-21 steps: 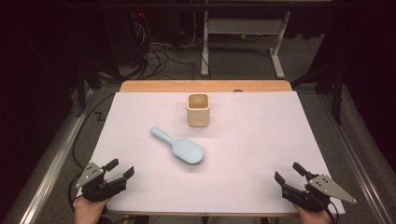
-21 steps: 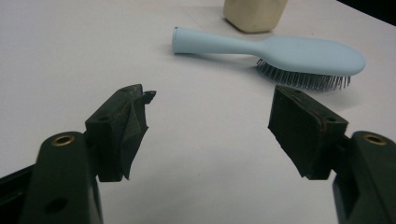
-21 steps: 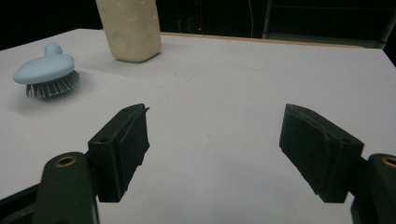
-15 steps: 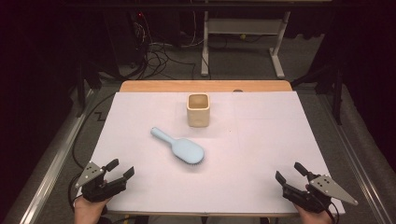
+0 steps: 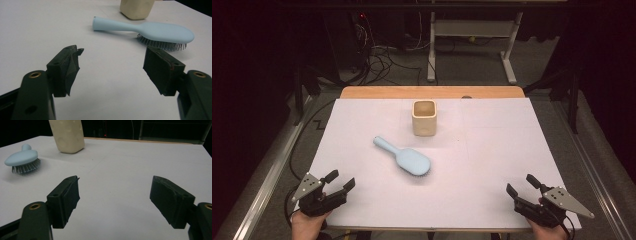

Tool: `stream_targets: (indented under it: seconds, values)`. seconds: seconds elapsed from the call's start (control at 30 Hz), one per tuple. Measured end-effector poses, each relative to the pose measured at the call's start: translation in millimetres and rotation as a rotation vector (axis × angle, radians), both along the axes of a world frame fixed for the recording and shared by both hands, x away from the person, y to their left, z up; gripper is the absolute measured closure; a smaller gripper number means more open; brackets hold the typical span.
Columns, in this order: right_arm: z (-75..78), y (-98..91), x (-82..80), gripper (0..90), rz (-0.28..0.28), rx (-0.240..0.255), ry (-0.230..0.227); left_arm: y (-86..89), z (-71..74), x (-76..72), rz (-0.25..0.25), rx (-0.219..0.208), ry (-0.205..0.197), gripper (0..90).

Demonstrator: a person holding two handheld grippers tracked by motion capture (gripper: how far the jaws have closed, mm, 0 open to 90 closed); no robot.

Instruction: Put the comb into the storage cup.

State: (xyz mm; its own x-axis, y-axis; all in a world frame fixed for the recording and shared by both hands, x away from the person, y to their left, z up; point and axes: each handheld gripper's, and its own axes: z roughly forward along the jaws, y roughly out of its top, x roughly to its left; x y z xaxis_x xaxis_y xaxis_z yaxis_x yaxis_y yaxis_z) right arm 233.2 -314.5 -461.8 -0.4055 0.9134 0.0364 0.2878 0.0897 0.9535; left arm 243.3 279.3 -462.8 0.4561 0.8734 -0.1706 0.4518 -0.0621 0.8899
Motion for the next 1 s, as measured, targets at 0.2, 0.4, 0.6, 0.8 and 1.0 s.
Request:
stream_targets:
  seconds: [0.2,0.4,0.6,0.8,1.0]
  values:
    - [-0.3,-0.8,0.4,24.2,0.000,0.004,0.000,1.1,1.1,-0.3,0.014,-0.006,0.000,30.0]
    - [-0.7,-0.9,0.6,23.9,0.000,0.003,0.002,3.1,5.3,-0.8,0.042,-0.024,0.006,31.1]
    - [-1.0,-1.5,0.9,23.9,0.001,0.011,0.004,0.0,5.1,0.6,0.028,-0.016,0.012,30.7]
    - [-1.0,-1.6,0.9,23.9,0.002,0.012,0.003,-1.4,4.8,2.4,0.024,-0.024,0.020,30.1]
    - [-1.2,-1.6,1.2,23.8,0.001,0.014,0.006,-5.5,5.5,6.3,0.008,-0.018,0.023,29.5]
